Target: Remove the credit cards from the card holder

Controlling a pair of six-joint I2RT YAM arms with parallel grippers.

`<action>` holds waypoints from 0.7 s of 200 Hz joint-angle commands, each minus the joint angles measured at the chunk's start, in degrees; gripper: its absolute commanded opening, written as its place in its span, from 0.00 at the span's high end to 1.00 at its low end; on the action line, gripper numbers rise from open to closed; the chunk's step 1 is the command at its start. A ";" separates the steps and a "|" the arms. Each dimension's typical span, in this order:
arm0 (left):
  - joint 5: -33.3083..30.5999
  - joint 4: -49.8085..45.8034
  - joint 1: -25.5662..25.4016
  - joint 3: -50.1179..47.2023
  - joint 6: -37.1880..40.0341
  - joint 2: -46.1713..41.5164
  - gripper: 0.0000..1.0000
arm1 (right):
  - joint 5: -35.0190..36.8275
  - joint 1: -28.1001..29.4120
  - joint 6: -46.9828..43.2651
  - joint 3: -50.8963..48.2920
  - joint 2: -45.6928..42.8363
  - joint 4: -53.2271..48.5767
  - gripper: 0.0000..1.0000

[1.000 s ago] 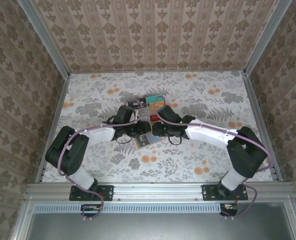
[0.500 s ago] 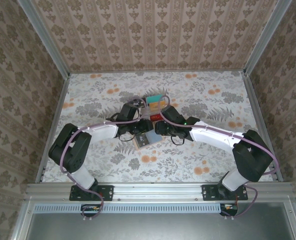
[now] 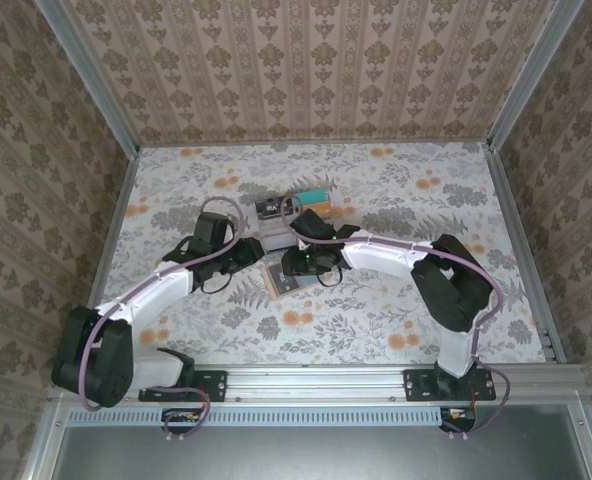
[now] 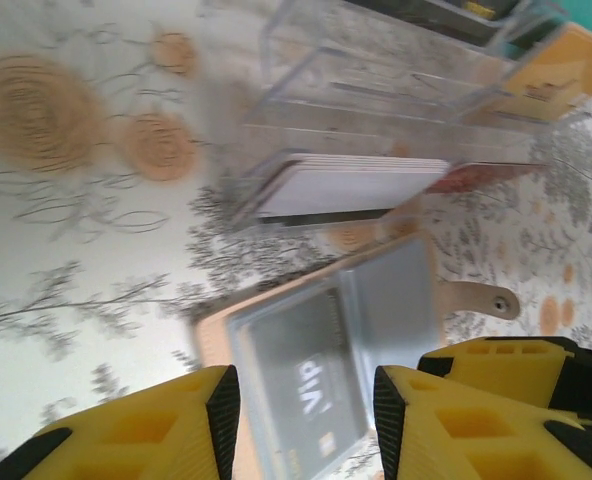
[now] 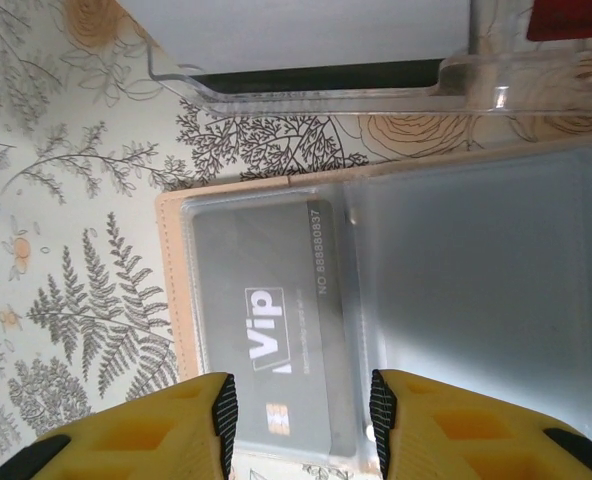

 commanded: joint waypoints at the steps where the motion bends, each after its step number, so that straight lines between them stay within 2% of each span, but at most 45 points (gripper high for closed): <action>1: -2.01 -3.30 1.00 -1.10 1.73 -1.95 0.57 | -0.53 0.81 -1.72 3.87 3.18 -5.94 0.56; 77: -1.31 -2.96 1.76 -1.72 1.93 -1.66 0.57 | 4.00 2.68 -3.31 8.28 8.85 -13.26 0.57; 140: 1.73 -1.46 1.73 -1.99 1.18 -0.56 0.57 | 8.13 2.93 -2.66 8.59 10.69 -16.31 0.70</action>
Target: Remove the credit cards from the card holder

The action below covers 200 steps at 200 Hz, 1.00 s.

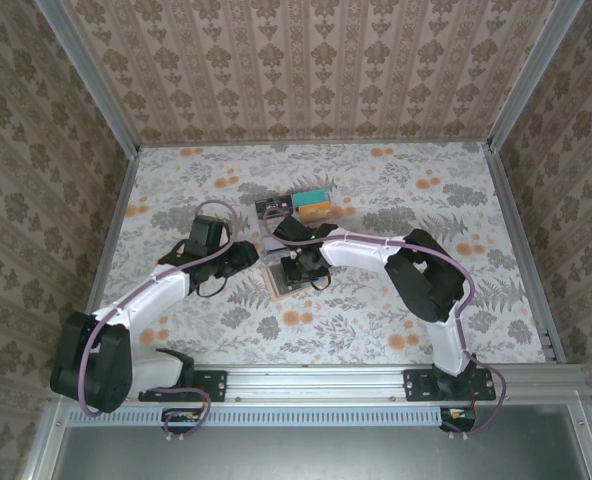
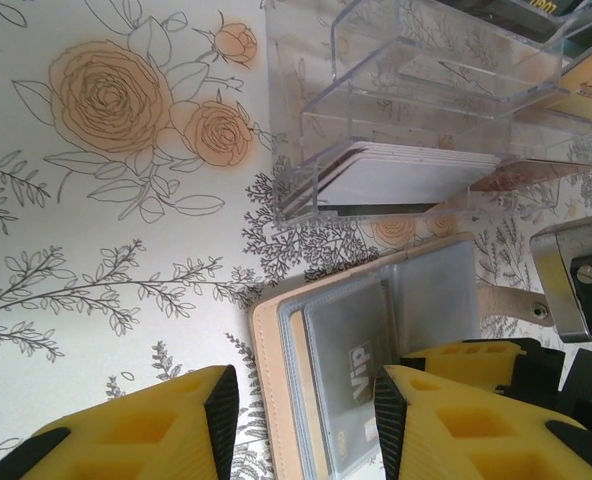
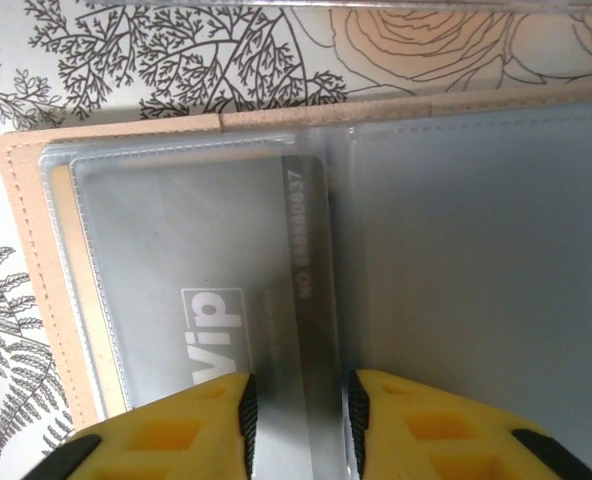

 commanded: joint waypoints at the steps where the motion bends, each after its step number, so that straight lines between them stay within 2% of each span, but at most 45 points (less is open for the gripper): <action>1: 2.23 0.42 0.27 -0.98 0.28 0.62 0.57 | 3.56 0.30 -0.12 0.01 2.16 -4.57 0.70; 73: 8.27 4.23 -2.76 -0.77 -4.41 5.24 0.61 | 1.05 -1.45 2.36 -4.03 0.41 -0.93 0.79; 125: 8.05 6.01 -6.96 0.77 -6.02 10.22 0.62 | -0.19 -2.23 3.25 -5.41 -0.06 1.87 0.81; 200: 8.65 7.38 -7.82 1.84 -6.46 13.94 0.64 | -0.69 -2.75 3.86 -6.51 -0.35 2.83 0.81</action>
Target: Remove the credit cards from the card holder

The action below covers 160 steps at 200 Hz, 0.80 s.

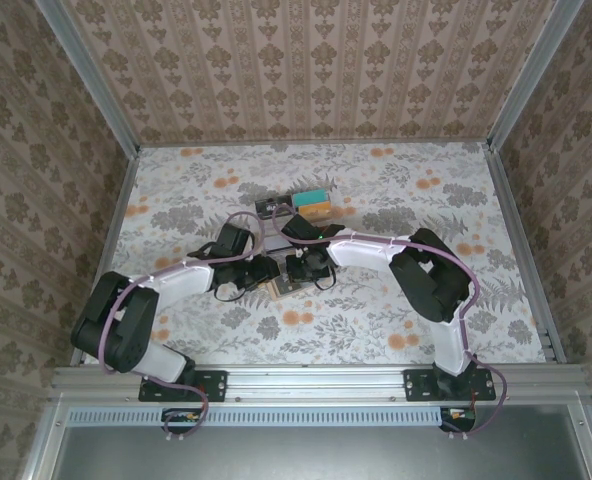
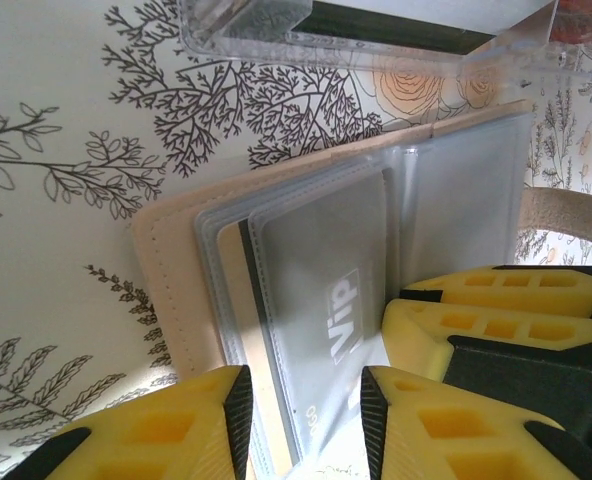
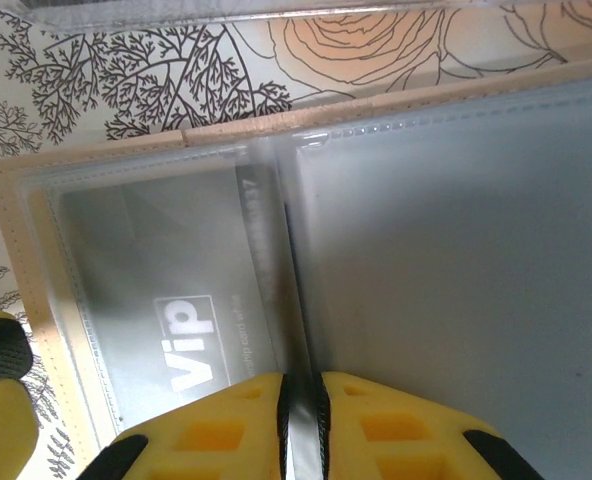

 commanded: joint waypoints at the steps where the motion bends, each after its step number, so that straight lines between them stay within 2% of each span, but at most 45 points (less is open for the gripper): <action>1: 1.14 1.20 -0.50 1.99 -0.73 0.77 0.64 | 1.89 -0.77 1.00 -2.47 1.27 -1.60 0.81; 160: 0.18 -0.45 -0.59 2.97 -1.18 4.42 0.64 | 0.32 -1.23 1.18 -2.88 1.00 -1.00 0.81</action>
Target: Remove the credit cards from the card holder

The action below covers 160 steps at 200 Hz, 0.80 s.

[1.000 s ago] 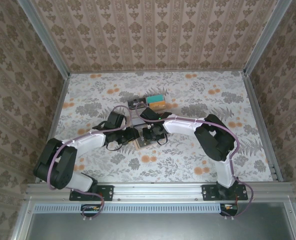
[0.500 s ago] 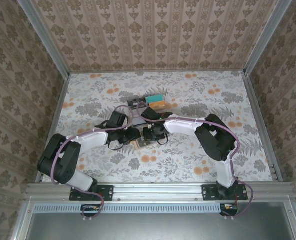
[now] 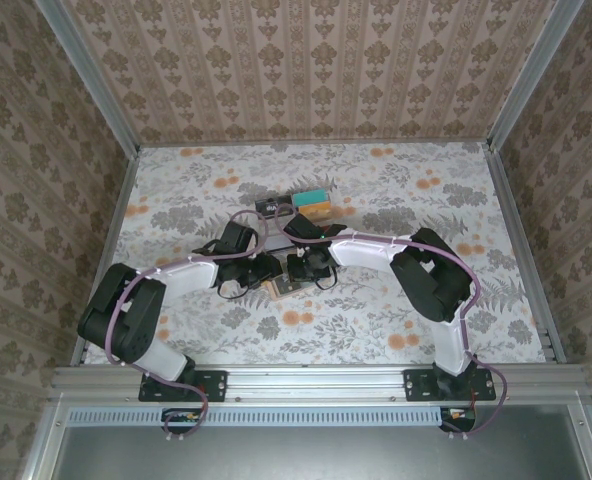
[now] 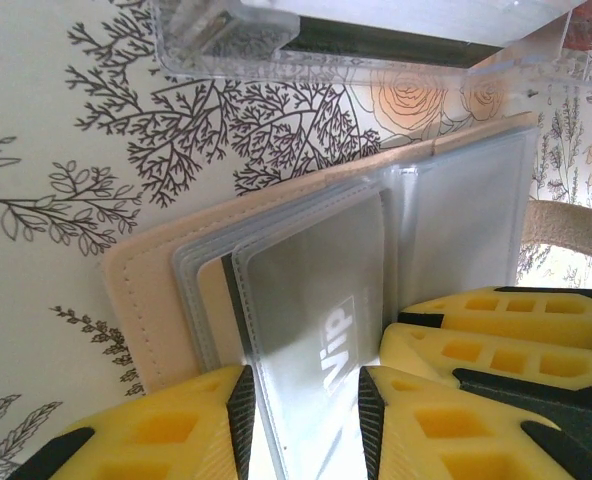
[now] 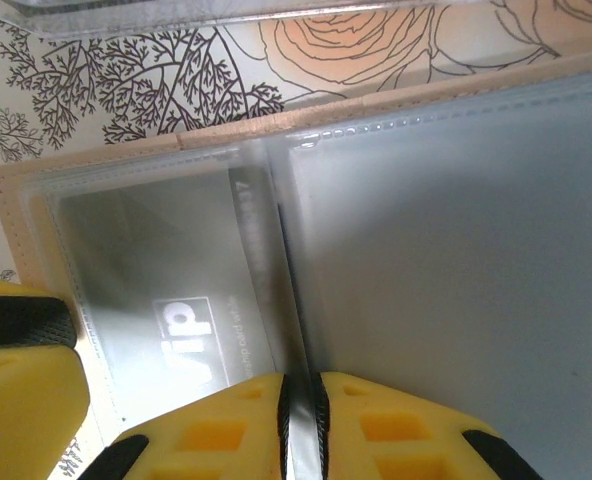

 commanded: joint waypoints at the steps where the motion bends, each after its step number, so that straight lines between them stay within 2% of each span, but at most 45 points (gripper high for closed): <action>1: -0.13 -1.57 -0.26 1.33 -0.74 1.10 0.64 | 1.64 -0.70 0.35 -2.17 1.30 -1.89 0.81; 160: -0.07 1.03 -3.06 -2.89 -1.14 -1.20 0.65 | -3.39 1.67 7.46 -10.80 -5.21 4.06 0.80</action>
